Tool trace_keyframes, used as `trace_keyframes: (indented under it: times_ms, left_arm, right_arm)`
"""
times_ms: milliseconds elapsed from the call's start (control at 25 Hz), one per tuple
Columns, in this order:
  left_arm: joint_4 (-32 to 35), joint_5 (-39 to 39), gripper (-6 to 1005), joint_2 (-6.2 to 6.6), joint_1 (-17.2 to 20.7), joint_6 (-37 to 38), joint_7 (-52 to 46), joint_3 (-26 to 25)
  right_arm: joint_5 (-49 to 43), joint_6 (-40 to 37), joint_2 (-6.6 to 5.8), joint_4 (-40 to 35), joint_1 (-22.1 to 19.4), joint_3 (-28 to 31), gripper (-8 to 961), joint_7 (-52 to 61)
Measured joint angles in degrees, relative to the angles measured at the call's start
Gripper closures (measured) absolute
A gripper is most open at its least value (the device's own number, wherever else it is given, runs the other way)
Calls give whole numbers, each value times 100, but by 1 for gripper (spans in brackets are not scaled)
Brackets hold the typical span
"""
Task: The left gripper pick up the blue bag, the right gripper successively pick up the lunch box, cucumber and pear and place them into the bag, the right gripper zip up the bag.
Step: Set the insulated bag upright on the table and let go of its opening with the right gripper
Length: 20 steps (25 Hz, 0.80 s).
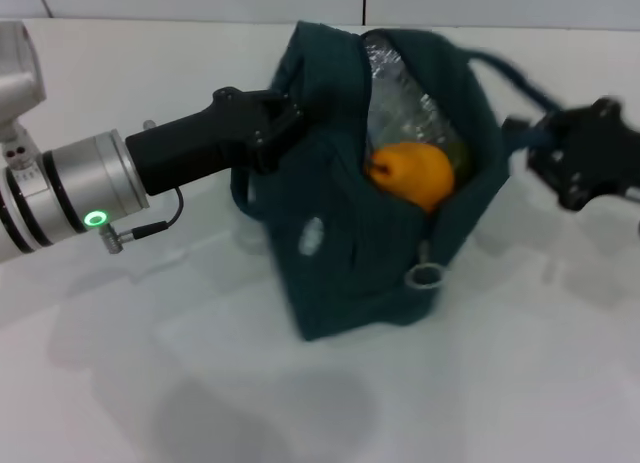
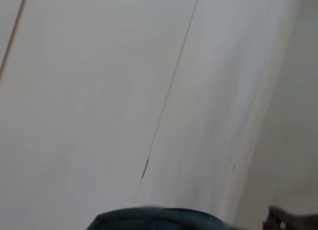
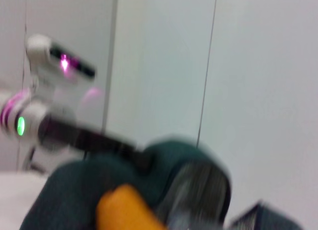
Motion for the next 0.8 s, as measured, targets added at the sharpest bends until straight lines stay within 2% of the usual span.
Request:
trace_keyframes:
  times_ms: [280, 560, 800]
  left_arm:
    - [-78, -97, 952, -7, 21, 315, 184, -24]
    - [-216, -355, 931, -6, 103, 375, 280, -12]
    - [-591, -330, 871, -7, 110, 593, 1137, 4]
  right_arm:
    - [143, -1322, -10, 45, -28, 1017, 936, -406]
    - [-100, -1407, -29, 174, -51, 1017, 933, -629]
    - [-446, -1445, 16, 220, 29, 990, 930, -640]
